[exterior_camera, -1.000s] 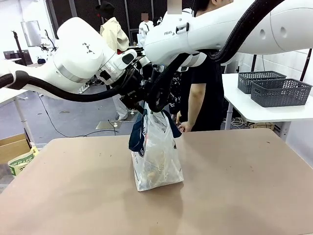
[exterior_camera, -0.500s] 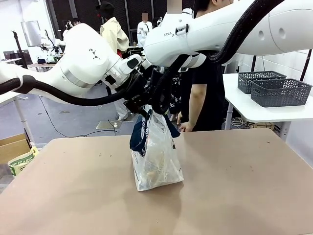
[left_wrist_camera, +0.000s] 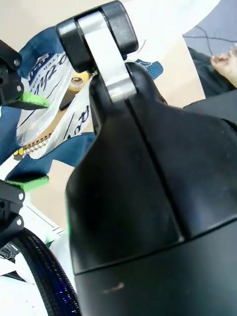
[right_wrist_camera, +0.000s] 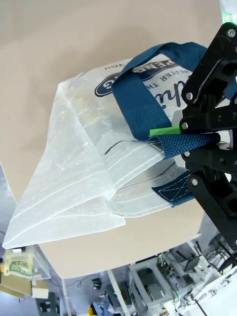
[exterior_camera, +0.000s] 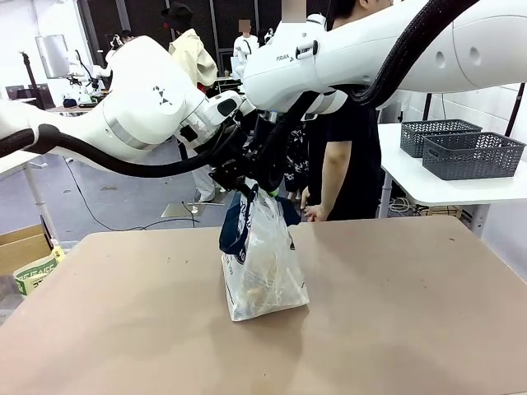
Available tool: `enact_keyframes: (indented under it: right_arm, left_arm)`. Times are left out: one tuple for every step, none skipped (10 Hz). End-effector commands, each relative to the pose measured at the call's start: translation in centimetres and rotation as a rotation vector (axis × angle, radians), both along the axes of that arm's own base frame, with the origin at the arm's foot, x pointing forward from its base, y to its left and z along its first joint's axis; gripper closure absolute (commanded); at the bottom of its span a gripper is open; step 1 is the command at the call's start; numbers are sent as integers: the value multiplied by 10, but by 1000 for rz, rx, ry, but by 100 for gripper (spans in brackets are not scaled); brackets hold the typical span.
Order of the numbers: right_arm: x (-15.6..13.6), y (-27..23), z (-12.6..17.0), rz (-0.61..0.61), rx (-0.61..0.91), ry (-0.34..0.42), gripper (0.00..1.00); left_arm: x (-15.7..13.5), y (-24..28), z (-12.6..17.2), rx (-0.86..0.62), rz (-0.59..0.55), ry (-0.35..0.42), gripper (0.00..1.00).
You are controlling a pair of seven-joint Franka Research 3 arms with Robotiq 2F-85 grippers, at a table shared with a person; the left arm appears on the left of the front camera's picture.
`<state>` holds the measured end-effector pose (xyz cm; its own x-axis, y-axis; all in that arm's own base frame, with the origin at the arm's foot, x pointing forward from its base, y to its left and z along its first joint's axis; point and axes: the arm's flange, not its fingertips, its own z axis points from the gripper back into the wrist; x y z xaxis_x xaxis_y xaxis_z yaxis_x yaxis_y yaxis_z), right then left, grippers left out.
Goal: Transfer purchased items from the store into the shopping bag.
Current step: Move the Reusable shopping bag to the right side of the table.
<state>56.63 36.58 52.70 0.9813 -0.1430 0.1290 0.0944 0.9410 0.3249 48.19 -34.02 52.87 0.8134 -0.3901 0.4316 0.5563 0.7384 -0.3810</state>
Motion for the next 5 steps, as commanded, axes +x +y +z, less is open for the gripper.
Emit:
enact_keyframes:
  right_arm:
    - [-6,5,1,1,21,-17,100]
    - [-6,5,1,0,22,-18,100]
    - [-6,4,2,2,24,-19,100]
    - [-7,3,2,6,24,-19,100]
    - [-8,1,3,9,31,-16,100]
  left_arm:
    - [-4,-3,-3,18,26,-2,100]
    - [-4,-2,-2,26,33,-4,100]
    - [-4,-1,-2,29,37,-3,100]
    - [-4,1,-2,37,39,2,100]
    - [-6,5,-1,42,39,1,100]
